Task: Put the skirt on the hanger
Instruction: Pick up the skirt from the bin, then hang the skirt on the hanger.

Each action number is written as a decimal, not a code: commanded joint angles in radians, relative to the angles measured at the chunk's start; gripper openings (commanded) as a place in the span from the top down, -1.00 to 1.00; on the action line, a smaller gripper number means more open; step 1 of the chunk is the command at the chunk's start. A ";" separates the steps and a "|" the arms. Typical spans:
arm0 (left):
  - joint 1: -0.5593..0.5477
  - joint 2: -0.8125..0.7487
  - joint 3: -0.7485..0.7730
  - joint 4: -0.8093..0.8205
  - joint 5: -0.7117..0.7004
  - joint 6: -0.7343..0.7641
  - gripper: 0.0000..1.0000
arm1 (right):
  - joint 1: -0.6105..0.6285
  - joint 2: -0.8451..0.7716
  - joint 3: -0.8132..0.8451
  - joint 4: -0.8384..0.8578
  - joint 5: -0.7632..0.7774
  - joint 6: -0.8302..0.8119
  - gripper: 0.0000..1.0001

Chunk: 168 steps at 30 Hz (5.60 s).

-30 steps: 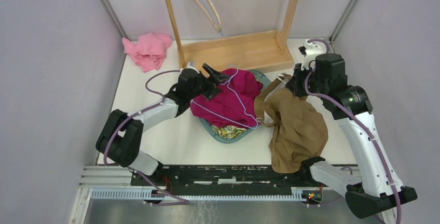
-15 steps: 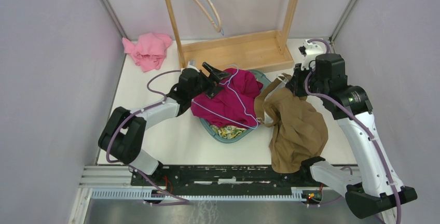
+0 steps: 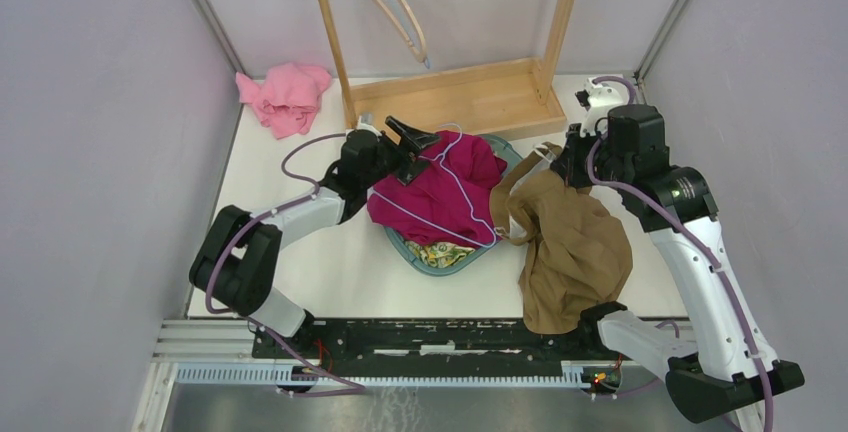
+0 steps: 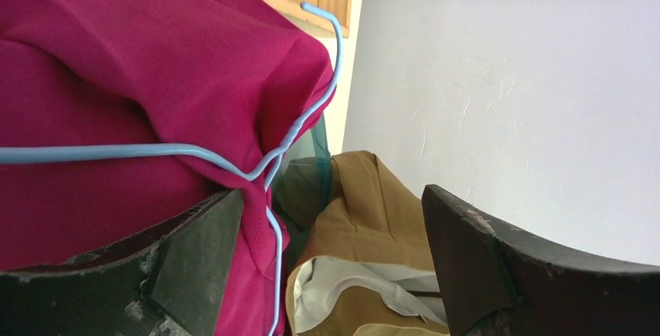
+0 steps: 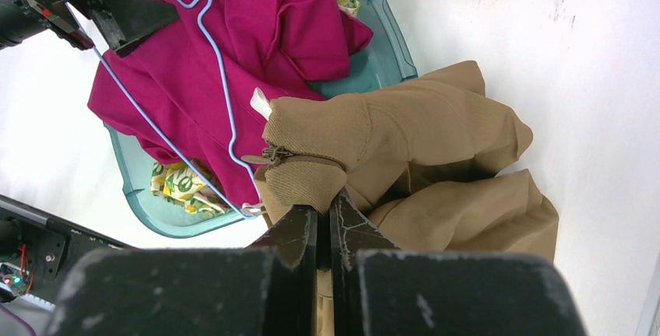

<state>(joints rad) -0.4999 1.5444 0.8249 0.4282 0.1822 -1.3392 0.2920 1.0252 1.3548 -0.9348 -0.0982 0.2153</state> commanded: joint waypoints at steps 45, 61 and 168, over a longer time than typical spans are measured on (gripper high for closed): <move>-0.020 0.075 0.077 0.084 0.028 -0.015 -0.78 | -0.005 0.011 -0.012 0.078 -0.039 0.014 0.97; -0.050 0.115 0.035 0.103 -0.007 -0.003 -0.76 | -0.005 0.014 -0.051 0.098 -0.047 0.016 0.97; -0.053 0.004 -0.227 1.301 -0.469 -0.098 0.84 | -0.029 0.126 -0.189 0.358 -0.795 0.365 0.97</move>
<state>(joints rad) -0.5476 1.5574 0.5819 1.5272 -0.3046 -1.3983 0.2665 1.1469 1.1667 -0.6712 -0.8410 0.5472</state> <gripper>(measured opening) 0.084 0.047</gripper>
